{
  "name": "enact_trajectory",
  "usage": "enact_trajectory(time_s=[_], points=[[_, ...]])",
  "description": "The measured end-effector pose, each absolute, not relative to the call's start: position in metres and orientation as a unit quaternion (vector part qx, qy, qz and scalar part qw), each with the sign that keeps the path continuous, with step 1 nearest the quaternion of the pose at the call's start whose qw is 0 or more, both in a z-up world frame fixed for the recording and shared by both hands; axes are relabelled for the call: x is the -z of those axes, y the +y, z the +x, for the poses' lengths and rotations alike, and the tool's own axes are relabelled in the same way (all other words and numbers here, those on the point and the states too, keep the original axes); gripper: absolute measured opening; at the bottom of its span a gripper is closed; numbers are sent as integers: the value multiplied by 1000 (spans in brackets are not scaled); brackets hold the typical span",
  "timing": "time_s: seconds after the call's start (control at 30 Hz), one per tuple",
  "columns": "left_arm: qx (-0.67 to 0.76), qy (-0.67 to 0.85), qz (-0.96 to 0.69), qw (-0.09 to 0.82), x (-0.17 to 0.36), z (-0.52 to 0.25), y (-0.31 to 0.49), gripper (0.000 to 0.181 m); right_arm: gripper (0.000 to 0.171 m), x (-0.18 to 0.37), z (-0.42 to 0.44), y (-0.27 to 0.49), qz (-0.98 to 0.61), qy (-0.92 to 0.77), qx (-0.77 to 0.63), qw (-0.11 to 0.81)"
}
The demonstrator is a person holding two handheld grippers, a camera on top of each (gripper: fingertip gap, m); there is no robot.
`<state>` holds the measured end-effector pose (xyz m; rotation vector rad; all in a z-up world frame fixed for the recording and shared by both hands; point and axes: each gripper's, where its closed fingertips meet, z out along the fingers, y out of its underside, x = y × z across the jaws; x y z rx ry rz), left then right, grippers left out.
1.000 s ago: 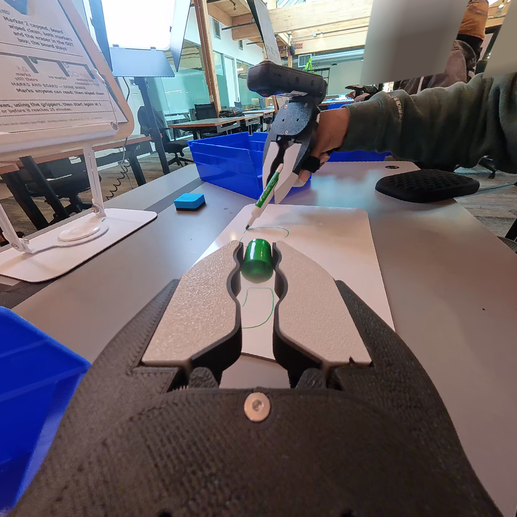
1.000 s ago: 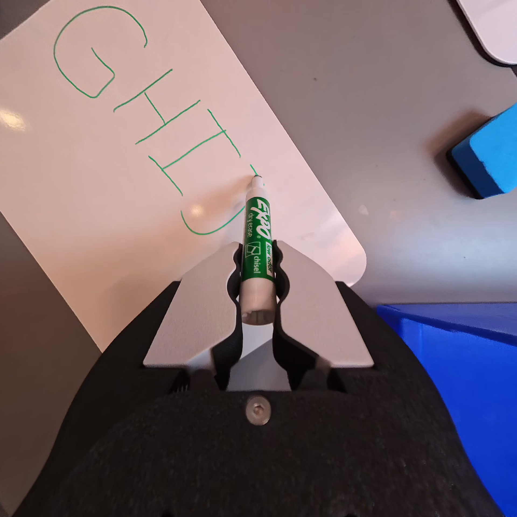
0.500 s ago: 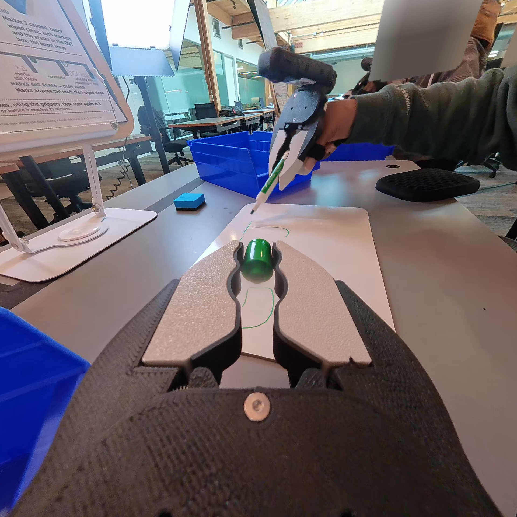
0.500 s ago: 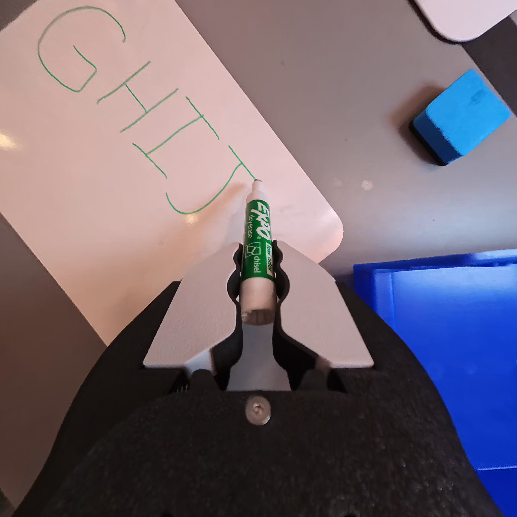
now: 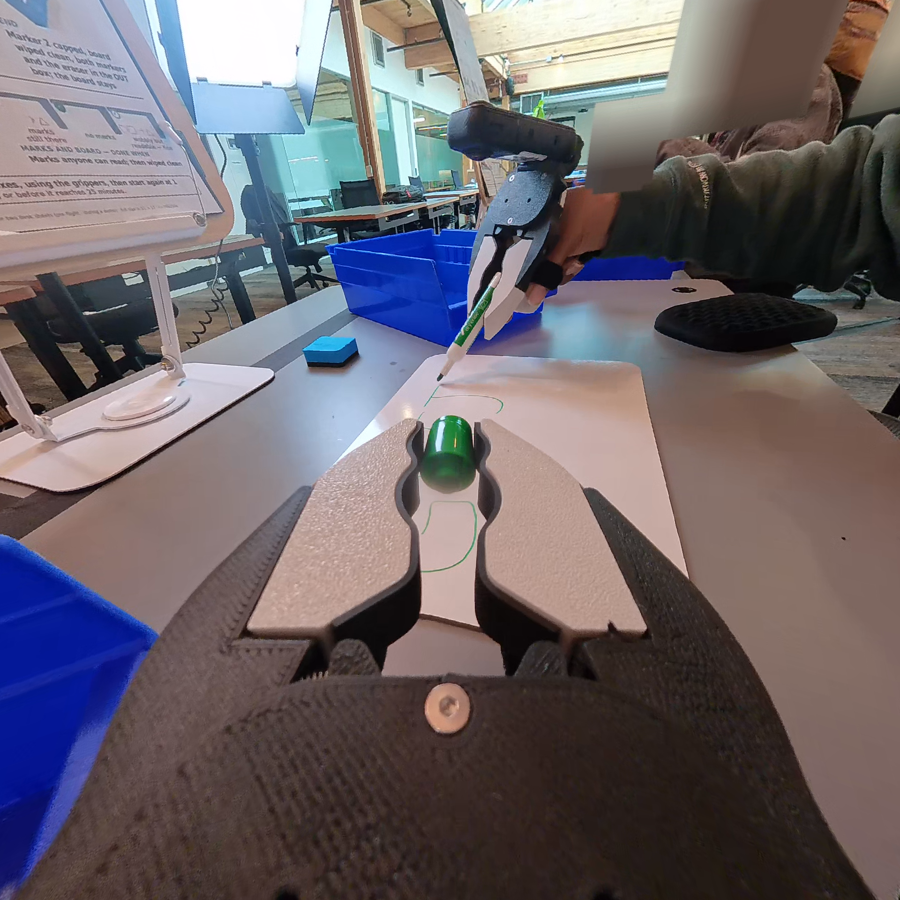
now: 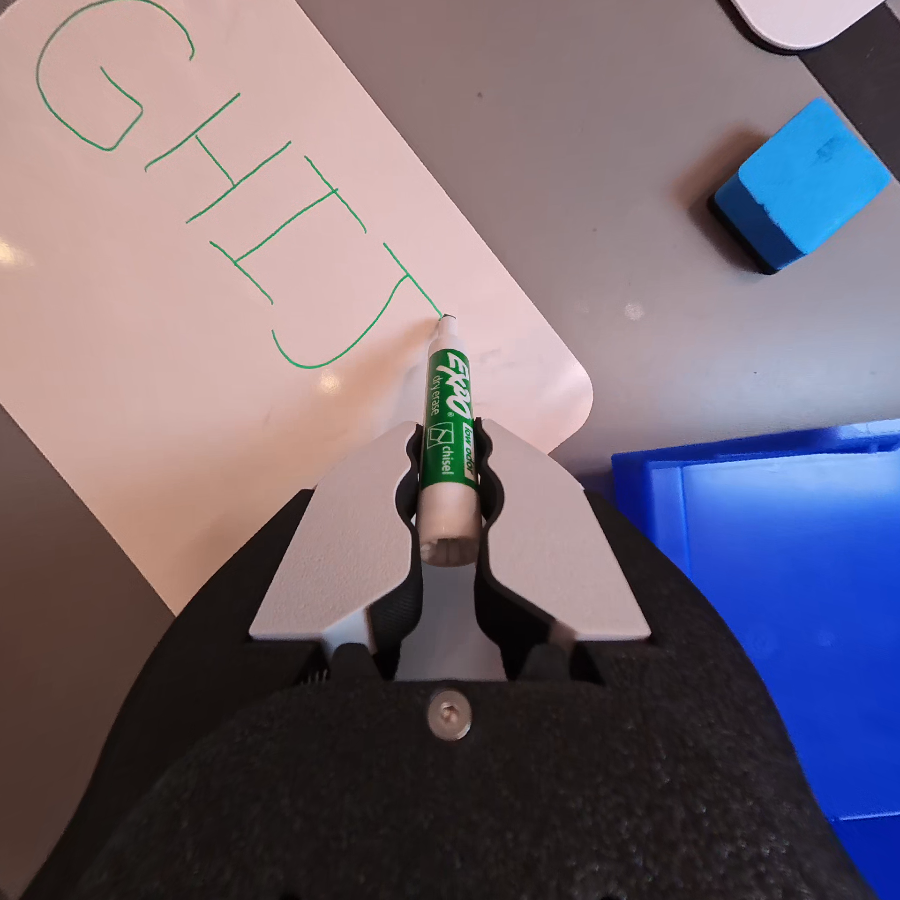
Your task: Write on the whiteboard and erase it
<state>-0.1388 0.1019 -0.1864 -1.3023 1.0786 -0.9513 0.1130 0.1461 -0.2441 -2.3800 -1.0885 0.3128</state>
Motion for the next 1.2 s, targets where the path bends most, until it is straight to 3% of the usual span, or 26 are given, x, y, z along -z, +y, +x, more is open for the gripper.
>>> enact_trajectory(time_s=[0.83, 1.2], points=[[405, 462, -553, 563, 187, -137, 102, 19, 20, 250, 116, 90, -873, -426, -114, 207], [405, 463, -553, 562, 188, -136, 102, 19, 20, 238, 116, 103, -871, -411, -118, 243]])
